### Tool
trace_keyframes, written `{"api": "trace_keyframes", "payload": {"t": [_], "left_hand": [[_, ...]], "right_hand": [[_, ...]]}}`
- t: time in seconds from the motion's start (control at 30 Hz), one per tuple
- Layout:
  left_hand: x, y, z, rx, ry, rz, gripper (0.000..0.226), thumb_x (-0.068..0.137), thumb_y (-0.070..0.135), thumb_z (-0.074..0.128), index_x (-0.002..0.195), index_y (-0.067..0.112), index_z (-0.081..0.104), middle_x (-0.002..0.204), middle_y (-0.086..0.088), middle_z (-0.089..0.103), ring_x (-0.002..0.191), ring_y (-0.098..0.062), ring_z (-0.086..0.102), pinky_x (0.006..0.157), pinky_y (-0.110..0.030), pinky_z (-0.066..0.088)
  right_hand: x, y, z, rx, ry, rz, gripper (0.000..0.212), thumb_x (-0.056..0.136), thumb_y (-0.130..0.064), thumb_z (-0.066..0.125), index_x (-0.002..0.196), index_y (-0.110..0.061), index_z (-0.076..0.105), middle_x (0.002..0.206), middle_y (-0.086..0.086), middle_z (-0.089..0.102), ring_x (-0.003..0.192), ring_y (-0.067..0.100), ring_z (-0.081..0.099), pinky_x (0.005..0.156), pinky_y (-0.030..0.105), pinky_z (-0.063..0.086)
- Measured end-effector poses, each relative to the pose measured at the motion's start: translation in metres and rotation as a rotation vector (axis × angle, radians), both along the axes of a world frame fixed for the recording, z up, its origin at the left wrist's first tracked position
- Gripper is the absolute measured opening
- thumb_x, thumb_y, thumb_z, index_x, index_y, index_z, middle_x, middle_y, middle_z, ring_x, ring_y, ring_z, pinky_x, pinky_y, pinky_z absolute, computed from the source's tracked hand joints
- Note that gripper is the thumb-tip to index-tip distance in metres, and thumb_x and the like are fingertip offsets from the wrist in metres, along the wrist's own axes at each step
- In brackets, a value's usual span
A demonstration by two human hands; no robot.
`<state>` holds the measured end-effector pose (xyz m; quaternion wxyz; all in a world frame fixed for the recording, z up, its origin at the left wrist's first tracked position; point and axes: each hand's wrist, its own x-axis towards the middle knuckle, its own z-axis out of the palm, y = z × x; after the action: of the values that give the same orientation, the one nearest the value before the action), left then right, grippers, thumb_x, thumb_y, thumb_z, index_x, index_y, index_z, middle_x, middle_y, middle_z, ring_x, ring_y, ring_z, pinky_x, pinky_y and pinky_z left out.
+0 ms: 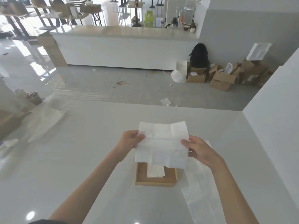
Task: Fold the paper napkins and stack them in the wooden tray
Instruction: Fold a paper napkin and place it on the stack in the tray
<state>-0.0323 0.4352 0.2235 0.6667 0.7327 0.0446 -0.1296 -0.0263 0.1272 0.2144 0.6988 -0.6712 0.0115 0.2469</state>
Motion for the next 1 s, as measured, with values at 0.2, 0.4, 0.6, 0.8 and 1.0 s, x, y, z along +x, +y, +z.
{"api": "trace_keyframes", "payload": {"t": [0.2,0.4,0.6,0.8,1.0], "left_hand": [[0.022,0.003,0.038,-0.273,-0.130,-0.176,0.028,0.098,0.009,0.063,0.124,0.012,0.071,0.126,-0.013,0.071,0.115,-0.027,0.069,0.089,-0.029,0.057],[0.037,-0.012,0.071,-0.170,-0.359,-0.138,0.020,0.096,0.019,0.062,0.105,0.017,0.081,0.106,-0.004,0.077,0.099,-0.020,0.071,0.086,-0.033,0.056],[0.045,-0.030,0.077,-0.123,-0.420,-0.061,0.068,0.086,-0.022,0.034,0.078,0.025,0.082,0.083,0.010,0.078,0.071,-0.001,0.069,0.065,-0.012,0.049],[0.052,-0.038,0.076,-0.212,-0.392,-0.036,0.046,0.095,-0.003,0.044,0.081,0.025,0.077,0.078,0.012,0.070,0.064,-0.003,0.061,0.057,-0.012,0.046],[0.057,-0.029,0.085,-0.249,-0.389,-0.046,0.029,0.095,0.007,0.050,0.087,0.023,0.073,0.075,0.008,0.068,0.062,-0.006,0.059,0.055,-0.015,0.045]], "right_hand": [[0.037,-0.027,0.052,0.068,-0.131,0.040,0.035,0.095,-0.025,0.068,0.129,-0.016,0.070,0.126,0.013,0.073,0.109,0.029,0.073,0.083,0.035,0.060],[0.053,-0.038,0.086,-0.089,-0.449,0.016,0.024,0.095,-0.020,0.064,0.111,-0.025,0.081,0.108,0.003,0.081,0.097,0.019,0.076,0.077,0.027,0.060],[0.056,-0.042,0.095,-0.148,-0.646,-0.083,0.064,0.088,0.016,0.051,0.074,-0.038,0.083,0.082,-0.015,0.080,0.080,0.000,0.072,0.073,0.013,0.053],[0.058,-0.041,0.091,-0.124,-0.688,-0.155,0.064,0.097,0.012,0.050,0.083,-0.041,0.082,0.094,-0.017,0.078,0.089,0.003,0.070,0.077,0.015,0.052],[0.058,-0.032,0.097,-0.018,-0.682,-0.180,0.054,0.100,0.008,0.051,0.095,-0.038,0.077,0.094,-0.014,0.079,0.085,0.003,0.072,0.070,0.015,0.055]]}}
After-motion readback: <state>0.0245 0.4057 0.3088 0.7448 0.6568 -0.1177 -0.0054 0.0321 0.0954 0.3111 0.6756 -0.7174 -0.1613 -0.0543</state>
